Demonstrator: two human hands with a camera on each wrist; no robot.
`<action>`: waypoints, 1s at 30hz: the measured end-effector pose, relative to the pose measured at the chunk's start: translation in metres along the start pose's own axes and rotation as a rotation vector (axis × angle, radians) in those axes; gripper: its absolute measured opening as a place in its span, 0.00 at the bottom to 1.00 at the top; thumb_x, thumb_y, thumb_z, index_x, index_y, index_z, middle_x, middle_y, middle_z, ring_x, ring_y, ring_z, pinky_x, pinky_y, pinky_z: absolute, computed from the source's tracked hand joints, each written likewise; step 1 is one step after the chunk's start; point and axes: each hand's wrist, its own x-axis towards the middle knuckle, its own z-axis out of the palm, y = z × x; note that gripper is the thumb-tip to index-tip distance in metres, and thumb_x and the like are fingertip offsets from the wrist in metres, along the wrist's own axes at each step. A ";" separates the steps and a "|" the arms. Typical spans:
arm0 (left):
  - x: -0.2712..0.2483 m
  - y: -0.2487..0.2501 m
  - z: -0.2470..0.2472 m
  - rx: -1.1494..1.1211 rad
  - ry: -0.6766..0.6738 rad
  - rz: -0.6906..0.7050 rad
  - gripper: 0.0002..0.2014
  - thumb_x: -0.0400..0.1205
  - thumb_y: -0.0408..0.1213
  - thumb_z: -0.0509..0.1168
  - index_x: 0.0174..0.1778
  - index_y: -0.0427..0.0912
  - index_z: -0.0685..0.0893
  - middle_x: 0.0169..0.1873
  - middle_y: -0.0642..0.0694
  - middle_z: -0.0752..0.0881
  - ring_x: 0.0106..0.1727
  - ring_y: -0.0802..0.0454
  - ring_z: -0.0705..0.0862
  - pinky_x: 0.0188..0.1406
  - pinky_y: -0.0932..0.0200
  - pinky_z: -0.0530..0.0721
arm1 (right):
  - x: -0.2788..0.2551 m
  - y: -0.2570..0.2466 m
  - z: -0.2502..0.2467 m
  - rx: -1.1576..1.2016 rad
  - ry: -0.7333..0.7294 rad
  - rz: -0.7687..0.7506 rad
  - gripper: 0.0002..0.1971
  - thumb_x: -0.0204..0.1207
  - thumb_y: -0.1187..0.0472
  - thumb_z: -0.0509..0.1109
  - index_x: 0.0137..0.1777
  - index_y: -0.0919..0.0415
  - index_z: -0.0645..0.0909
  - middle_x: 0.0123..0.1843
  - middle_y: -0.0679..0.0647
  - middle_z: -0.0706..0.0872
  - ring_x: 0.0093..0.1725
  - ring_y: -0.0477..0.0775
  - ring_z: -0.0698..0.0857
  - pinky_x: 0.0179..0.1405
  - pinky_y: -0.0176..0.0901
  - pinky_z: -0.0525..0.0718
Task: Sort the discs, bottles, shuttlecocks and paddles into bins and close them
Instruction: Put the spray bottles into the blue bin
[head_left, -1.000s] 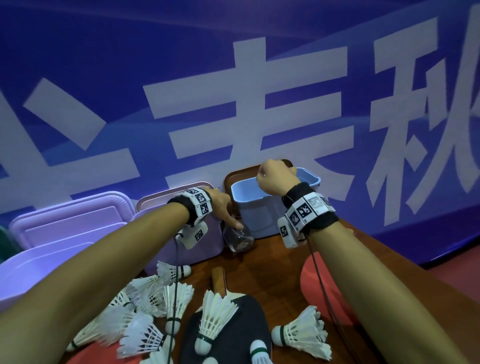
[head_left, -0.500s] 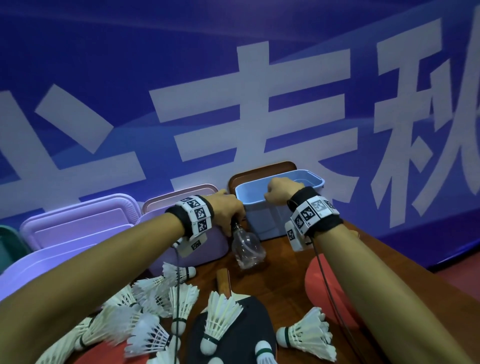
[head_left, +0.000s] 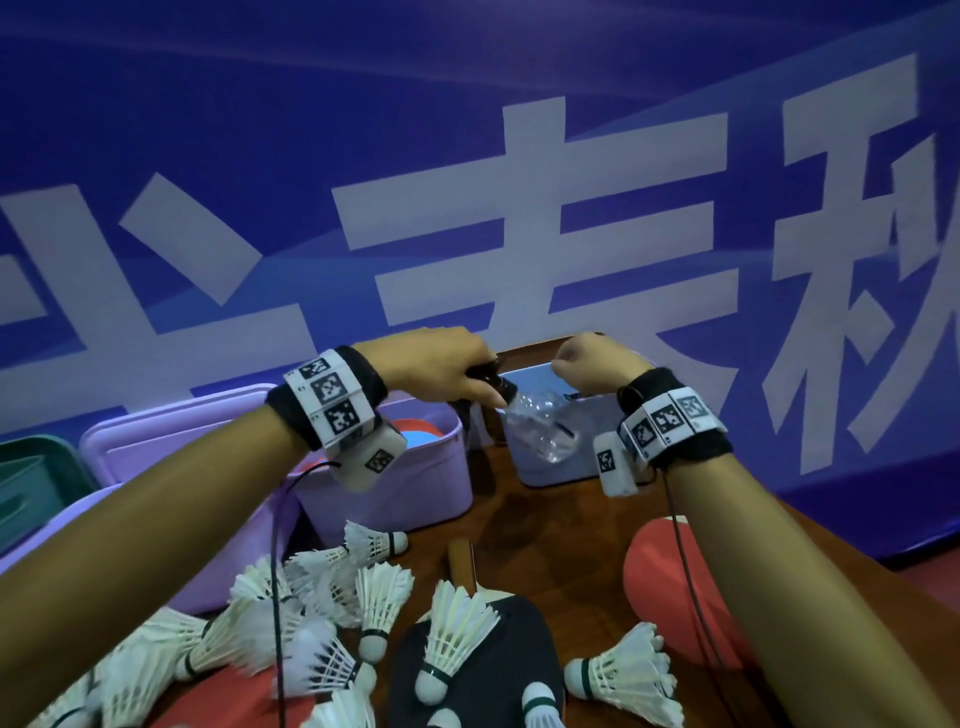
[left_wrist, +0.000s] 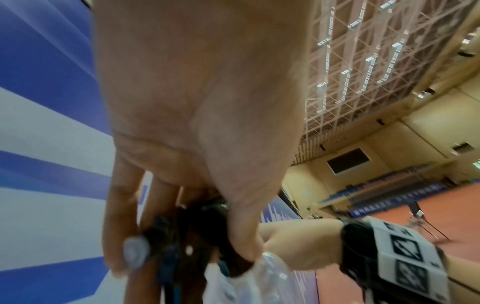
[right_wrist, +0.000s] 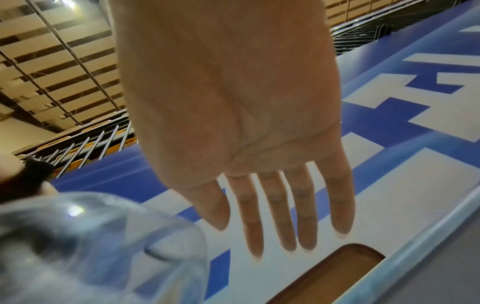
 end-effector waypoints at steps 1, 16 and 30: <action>-0.001 -0.007 -0.002 -0.045 0.040 -0.044 0.21 0.82 0.64 0.65 0.41 0.47 0.80 0.32 0.50 0.84 0.33 0.50 0.80 0.32 0.52 0.76 | 0.000 0.001 -0.004 0.019 0.053 -0.008 0.18 0.82 0.57 0.61 0.41 0.72 0.82 0.39 0.70 0.84 0.41 0.70 0.83 0.37 0.49 0.80; 0.073 0.021 0.047 -0.413 0.558 -0.268 0.11 0.88 0.47 0.55 0.53 0.44 0.78 0.46 0.42 0.88 0.47 0.37 0.86 0.42 0.44 0.84 | -0.010 -0.033 -0.001 1.007 0.061 0.063 0.33 0.82 0.31 0.56 0.59 0.62 0.85 0.49 0.59 0.92 0.49 0.55 0.93 0.49 0.53 0.92; 0.114 0.014 0.078 -0.411 0.561 -0.381 0.28 0.80 0.40 0.68 0.71 0.37 0.63 0.66 0.36 0.73 0.52 0.33 0.83 0.40 0.44 0.80 | 0.008 0.028 0.026 0.115 0.438 0.059 0.13 0.75 0.72 0.64 0.55 0.57 0.81 0.49 0.58 0.89 0.49 0.64 0.86 0.47 0.52 0.87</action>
